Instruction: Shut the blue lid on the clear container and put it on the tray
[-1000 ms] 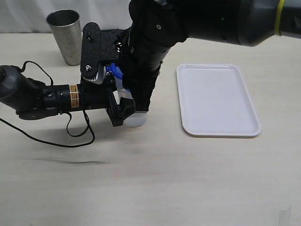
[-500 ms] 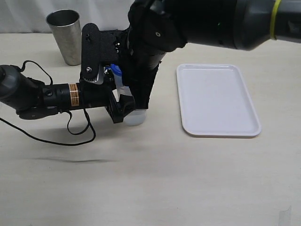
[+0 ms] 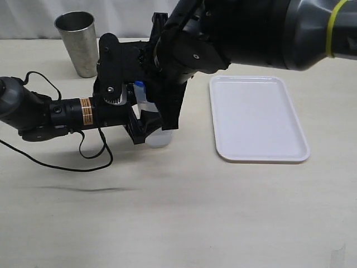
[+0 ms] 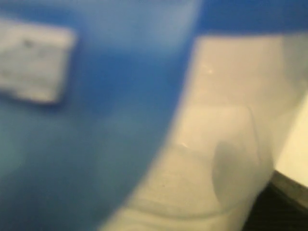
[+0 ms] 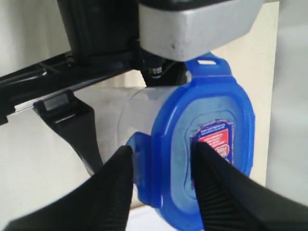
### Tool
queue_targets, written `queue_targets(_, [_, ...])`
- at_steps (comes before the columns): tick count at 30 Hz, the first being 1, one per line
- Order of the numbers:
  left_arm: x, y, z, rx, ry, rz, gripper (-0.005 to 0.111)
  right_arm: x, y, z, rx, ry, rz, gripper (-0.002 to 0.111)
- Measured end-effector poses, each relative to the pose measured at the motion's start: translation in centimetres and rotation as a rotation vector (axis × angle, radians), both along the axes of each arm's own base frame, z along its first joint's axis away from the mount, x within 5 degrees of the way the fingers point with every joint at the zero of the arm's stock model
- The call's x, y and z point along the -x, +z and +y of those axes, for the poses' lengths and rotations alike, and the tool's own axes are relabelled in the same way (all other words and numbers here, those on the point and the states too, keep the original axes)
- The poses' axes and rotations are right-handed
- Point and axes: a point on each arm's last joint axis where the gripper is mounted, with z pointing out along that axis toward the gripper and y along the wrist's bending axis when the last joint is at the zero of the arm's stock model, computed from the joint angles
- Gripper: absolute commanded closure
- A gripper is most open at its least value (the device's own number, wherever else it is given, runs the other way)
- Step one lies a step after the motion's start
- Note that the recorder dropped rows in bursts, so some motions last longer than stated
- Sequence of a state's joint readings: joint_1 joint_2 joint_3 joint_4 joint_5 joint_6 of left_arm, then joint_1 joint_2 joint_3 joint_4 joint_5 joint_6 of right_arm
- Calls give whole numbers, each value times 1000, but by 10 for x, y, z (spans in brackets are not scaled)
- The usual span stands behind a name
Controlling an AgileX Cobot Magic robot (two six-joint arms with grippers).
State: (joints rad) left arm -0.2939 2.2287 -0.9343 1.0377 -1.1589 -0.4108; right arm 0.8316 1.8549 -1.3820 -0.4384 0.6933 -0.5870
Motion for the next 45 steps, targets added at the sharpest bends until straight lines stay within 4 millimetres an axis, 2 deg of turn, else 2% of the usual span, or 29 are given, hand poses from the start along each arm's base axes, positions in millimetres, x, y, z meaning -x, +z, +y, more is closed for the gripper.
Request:
queue_targets(3, [1,0,0,-9,-12,-26,107,2,3,-2,-1,-3,7,72])
queue_targets(11, [4,-1,-1,-25,-56,-72,107,14,20,-10,-105,-53,64,58])
queue_targets(19, [9,-1,-5,-21,-102,-75,107,28,41,-19,-217,-134,119,58])
queue_targets(29, [9,-1,-5,-21,-102,-75,107,28,70,-18,-383,-211,90,58])
queue_targets(33, [9,-1,-5,-21,-102,-75,107,18,94,-26,-613,-439,102,58])
queue_targets(37, [9,-1,-5,-21,-102,-75,107,5,114,-60,-821,-754,133,70])
queue_targets(39, [9,-1,-5,-21,-101,-74,107,2,111,-76,-822,-864,170,71])
queue_targets(42, [9,-1,-5,-21,-101,-74,107,1,95,-94,-758,-995,281,61])
queue_targets(43, [9,-1,-5,-21,-101,-74,107,0,83,-100,-754,-1039,396,60])
queue_targets(45, [9,-1,-5,-20,-101,-72,107,-2,76,-101,-794,-1047,513,60])
